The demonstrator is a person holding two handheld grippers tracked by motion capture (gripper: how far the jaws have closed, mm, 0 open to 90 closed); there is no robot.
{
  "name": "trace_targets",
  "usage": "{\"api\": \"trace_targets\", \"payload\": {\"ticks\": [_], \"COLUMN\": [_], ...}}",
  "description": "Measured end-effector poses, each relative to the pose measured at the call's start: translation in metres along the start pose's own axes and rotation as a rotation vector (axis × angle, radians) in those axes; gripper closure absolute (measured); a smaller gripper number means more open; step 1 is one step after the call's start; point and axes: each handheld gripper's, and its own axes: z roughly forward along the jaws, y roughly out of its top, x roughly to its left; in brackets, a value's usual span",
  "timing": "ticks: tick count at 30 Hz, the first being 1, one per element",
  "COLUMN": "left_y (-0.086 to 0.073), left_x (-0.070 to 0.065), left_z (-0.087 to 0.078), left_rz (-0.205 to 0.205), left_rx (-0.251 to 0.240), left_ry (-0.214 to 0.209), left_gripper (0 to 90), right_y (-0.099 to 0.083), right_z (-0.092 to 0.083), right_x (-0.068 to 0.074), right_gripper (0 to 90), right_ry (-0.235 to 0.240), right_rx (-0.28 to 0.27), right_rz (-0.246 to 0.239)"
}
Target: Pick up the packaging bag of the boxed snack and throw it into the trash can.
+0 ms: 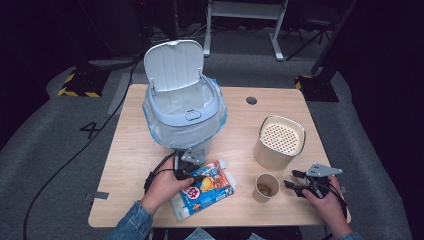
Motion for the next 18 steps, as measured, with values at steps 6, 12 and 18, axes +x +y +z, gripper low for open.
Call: {"api": "trace_targets", "payload": {"ticks": [6, 12, 18], "left_y": [0.001, 0.0, 0.004], "left_x": [0.002, 0.002, -0.004], "left_z": [-0.002, -0.005, -0.021], "left_rz": [-0.004, -0.018, -0.008], "left_rx": [0.004, -0.02, -0.077], "left_ry": [-0.017, -0.047, -0.06], "left_gripper": [74.0, 87.4, 89.5], "right_y": [0.0, 0.0, 0.0], "right_z": [0.0, 0.0, 0.0], "right_x": [0.0, 0.0, 0.0], "right_gripper": [41.9, 41.9, 41.9], "right_ry": [0.0, 0.0, 0.0], "right_rx": [0.0, -0.001, -0.001], "right_rz": [0.0, 0.0, 0.0]}}
